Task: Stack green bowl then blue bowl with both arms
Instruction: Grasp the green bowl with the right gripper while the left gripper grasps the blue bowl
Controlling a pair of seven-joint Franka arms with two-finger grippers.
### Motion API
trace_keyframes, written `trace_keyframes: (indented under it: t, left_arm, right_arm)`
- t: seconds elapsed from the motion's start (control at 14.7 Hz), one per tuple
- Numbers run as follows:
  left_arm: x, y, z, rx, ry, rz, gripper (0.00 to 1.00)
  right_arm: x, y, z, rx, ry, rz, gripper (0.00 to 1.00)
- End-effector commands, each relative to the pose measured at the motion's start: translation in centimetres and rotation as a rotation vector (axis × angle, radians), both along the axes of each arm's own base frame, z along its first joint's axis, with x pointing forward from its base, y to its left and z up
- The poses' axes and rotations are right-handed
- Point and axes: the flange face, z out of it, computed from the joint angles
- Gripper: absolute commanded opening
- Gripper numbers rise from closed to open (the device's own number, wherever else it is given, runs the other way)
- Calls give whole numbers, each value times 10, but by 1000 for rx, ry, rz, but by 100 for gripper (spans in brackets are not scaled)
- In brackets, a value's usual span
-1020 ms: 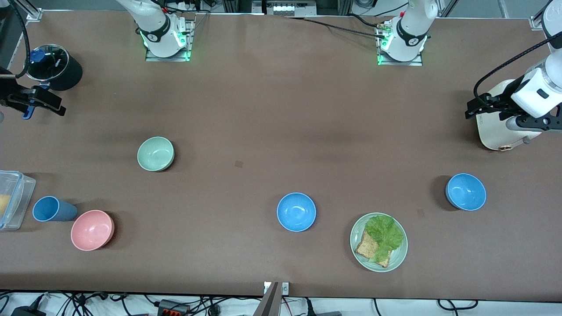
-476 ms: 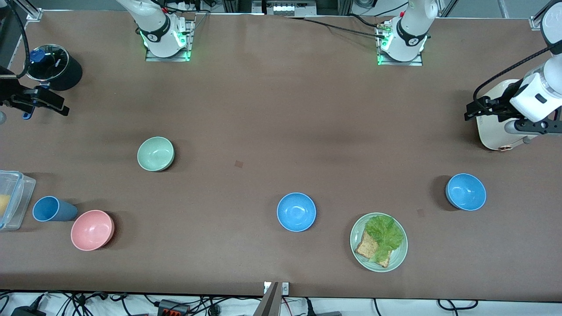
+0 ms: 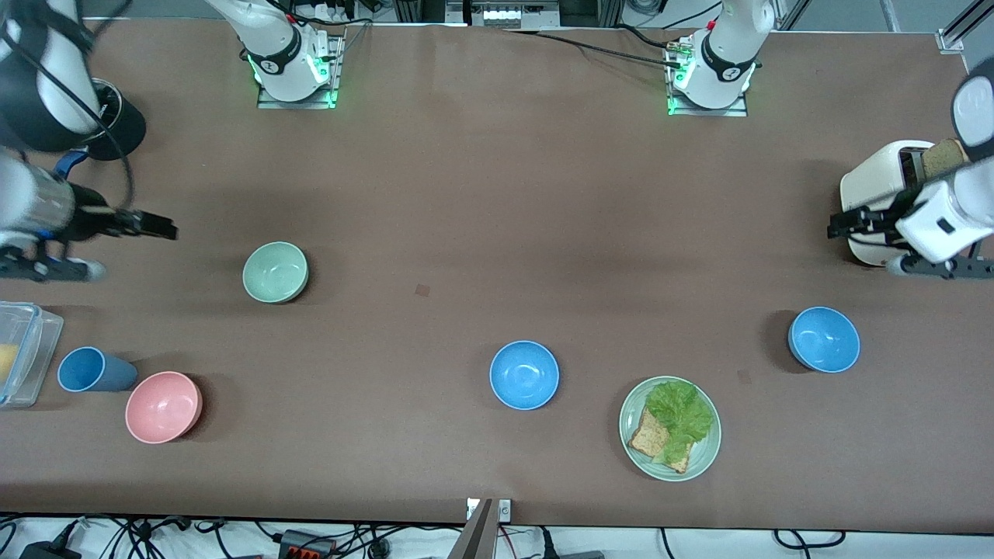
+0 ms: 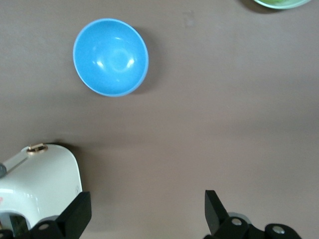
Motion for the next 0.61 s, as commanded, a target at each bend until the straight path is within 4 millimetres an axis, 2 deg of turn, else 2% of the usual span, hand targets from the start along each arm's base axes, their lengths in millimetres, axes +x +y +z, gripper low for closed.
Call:
trace_keyframes:
  t: [0.0,0.2,0.34,0.41,0.54]
  left_arm:
    - [39,42,-33,-3,5,16,100]
    - [57,60,-75,-5,-62,-77,100]
    - [62,93,-107,-6,-95,-85,100]
    - [66,99,-121,-7,-113,-99,100]
    - [67,115,-149,-10,-128,-96,100]
  right_arm:
    - [5,5,-71,-13,55,6,100]
    - [2,5,-154,-6,40,-2,100]
    - [-4,6,-190,-4,42,-4,100]
    - [-8,6,-206,-3,61,-5,100]
    - [-10,5,-221,-1,84,-9,100]
